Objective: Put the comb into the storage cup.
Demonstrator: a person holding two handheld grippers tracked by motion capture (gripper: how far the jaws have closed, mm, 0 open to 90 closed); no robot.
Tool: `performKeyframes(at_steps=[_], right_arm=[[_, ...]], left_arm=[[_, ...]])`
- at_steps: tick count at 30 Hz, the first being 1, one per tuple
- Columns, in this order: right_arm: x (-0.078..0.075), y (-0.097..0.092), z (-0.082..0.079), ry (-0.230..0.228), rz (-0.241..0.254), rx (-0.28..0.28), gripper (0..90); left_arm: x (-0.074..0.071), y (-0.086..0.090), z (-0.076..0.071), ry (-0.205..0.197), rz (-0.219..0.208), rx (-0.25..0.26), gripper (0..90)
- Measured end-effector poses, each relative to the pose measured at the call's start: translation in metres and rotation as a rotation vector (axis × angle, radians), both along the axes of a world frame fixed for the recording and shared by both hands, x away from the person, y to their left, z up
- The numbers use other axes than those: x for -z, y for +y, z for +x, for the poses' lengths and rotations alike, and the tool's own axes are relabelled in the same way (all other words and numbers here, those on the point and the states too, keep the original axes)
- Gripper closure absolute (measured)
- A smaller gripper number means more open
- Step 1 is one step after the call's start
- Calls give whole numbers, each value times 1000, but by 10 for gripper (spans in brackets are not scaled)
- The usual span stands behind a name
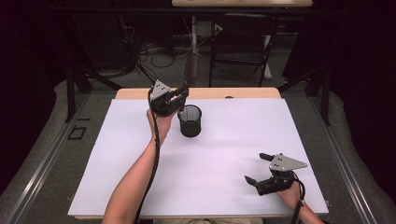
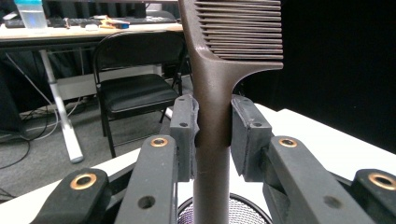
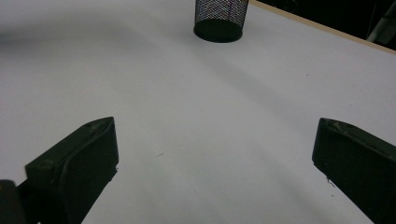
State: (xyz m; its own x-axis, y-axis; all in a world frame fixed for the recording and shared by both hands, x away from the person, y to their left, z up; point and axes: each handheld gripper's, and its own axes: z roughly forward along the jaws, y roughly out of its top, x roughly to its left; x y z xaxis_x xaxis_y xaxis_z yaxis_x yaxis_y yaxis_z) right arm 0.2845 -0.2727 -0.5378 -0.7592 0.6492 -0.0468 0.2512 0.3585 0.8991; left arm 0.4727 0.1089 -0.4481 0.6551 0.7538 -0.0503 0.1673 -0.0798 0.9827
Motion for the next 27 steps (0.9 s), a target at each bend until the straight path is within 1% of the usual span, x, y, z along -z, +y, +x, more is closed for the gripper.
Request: performKeyframes(at_steps=[8,11,18,27], right_arm=[[0,0,0,-2,-2,-1,1],[0,0,0,0,0,0,1],[0,0,0,0,0,-1,1],[0,0,0,0,1,-1,1]], left_arm=[[4,-2,3,9,11,14,725],[6,-3,4,13,3,16,725],[9,-3,7,23,9,16,726],[13,-3,10,35,-4,25,726]])
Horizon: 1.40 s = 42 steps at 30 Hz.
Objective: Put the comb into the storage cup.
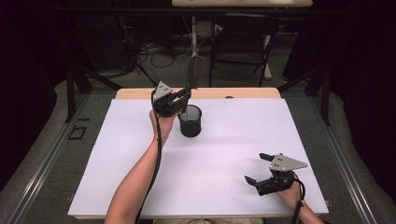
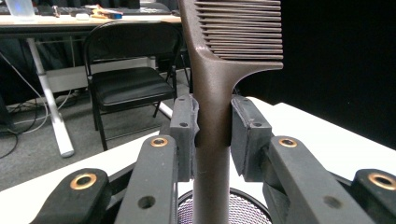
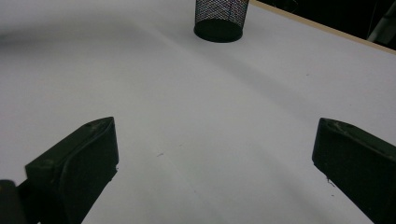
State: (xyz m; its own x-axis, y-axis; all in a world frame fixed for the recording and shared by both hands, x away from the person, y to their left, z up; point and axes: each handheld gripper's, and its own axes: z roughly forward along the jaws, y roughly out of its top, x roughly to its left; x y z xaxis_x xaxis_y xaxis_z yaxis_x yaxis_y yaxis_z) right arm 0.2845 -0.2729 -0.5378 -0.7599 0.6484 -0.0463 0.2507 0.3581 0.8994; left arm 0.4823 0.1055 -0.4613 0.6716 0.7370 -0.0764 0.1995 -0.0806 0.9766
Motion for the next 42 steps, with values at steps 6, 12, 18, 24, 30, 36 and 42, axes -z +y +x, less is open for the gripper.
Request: performKeyframes(at_steps=[6,12,18,24,30,36,42], right_arm=[[0,0,0,1,0,0,1],[0,0,0,0,-1,-1,1],[0,0,0,1,-1,-1,1],[0,0,0,1,0,-1,2],[0,0,0,2,-2,-2,1],[0,0,0,2,1,-2,2],[0,0,0,3,-2,-3,2]], left_arm=[[2,-1,1,8,6,2,725],[4,-2,3,18,14,1,725],[7,-4,4,27,22,6,725],[8,-7,4,33,39,15,725],[9,-8,5,39,53,19,725],[10,-8,7,59,73,30,725],[12,-10,8,67,95,39,726]])
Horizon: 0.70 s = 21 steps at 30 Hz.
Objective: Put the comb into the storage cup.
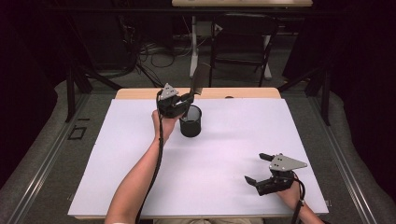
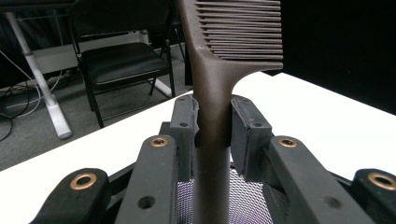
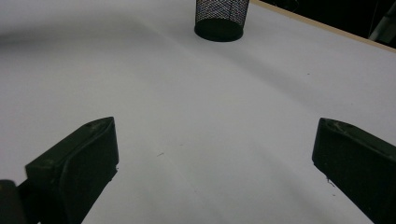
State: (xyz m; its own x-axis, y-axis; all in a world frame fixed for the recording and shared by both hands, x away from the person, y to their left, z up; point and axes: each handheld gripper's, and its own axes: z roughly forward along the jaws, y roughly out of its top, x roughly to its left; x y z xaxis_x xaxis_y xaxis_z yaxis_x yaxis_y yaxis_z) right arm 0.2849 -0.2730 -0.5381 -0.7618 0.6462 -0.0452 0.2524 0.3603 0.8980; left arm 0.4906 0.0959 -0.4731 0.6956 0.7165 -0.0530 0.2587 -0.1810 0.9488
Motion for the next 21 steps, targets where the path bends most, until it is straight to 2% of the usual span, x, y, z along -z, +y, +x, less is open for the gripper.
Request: performKeyframes(at_steps=[14,21], right_arm=[[0,0,0,-1,2,1,2],[0,0,0,1,1,0,2]], left_arm=[[4,-4,2,29,48,3,725],[4,-6,2,29,81,4,726]])
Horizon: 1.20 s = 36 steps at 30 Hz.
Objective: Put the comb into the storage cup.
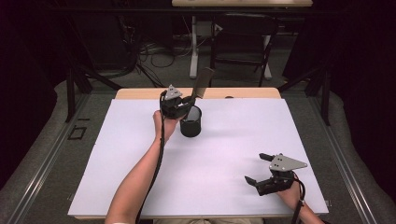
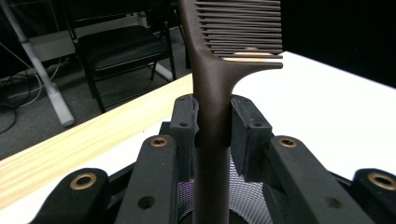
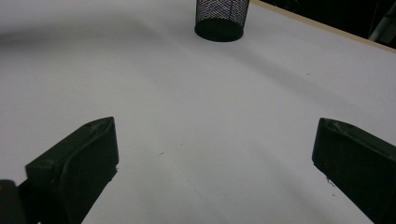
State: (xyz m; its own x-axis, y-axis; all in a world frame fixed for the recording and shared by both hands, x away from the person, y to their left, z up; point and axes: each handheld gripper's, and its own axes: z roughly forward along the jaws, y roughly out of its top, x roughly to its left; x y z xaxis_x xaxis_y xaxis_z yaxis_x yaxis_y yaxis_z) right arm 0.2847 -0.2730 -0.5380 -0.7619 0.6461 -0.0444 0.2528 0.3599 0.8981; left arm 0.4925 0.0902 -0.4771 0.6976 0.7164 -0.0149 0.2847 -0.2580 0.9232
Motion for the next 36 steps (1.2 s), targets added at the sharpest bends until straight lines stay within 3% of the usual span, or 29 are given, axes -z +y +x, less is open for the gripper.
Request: performKeyframes(at_steps=[16,36], right_arm=[[0,0,0,0,-7,-1,2],[0,0,0,2,-7,-4,2]], left_arm=[[3,-5,0,24,53,15,725],[8,-6,3,50,65,10,724]])
